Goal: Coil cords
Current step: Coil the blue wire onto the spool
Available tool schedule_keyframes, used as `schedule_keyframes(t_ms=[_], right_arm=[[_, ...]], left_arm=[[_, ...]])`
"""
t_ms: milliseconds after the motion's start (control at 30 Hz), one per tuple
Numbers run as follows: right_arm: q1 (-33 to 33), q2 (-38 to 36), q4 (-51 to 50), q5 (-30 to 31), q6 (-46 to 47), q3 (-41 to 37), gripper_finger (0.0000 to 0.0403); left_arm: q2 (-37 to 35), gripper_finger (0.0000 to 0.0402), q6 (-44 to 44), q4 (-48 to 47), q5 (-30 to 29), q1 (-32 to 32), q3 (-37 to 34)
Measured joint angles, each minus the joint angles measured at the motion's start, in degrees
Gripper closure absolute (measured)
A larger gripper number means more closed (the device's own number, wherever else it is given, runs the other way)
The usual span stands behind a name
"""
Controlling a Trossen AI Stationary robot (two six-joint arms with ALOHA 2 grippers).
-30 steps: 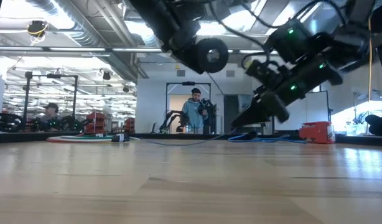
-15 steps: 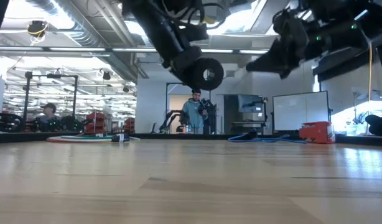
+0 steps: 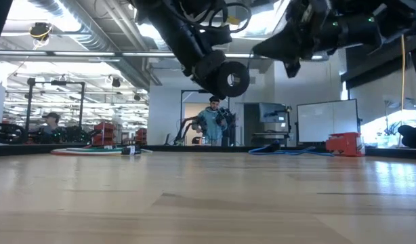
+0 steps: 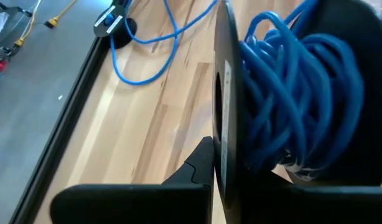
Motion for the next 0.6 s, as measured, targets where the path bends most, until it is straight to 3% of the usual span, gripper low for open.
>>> schedule_keyframes(t_ms=[167,400,600], right_arm=[[-0.3,2.6,-1.1,0.0,0.0,2.7,0.0396],[-1.1,2.8,-22.7,-0.1,-1.9,7.3,0.0396],[-1.2,2.2,-22.4,-4.6,-2.9,9.2,0.0396]], left_arm=[[0.0,0.0400,0.4,-0.1,-0.2,-0.2,0.0],[0.1,0.0400,1.4,-2.2,-0.4,-0.7,-0.1],[0.1,0.0400,1.4,-1.8,-0.4,-0.7,-0.1]])
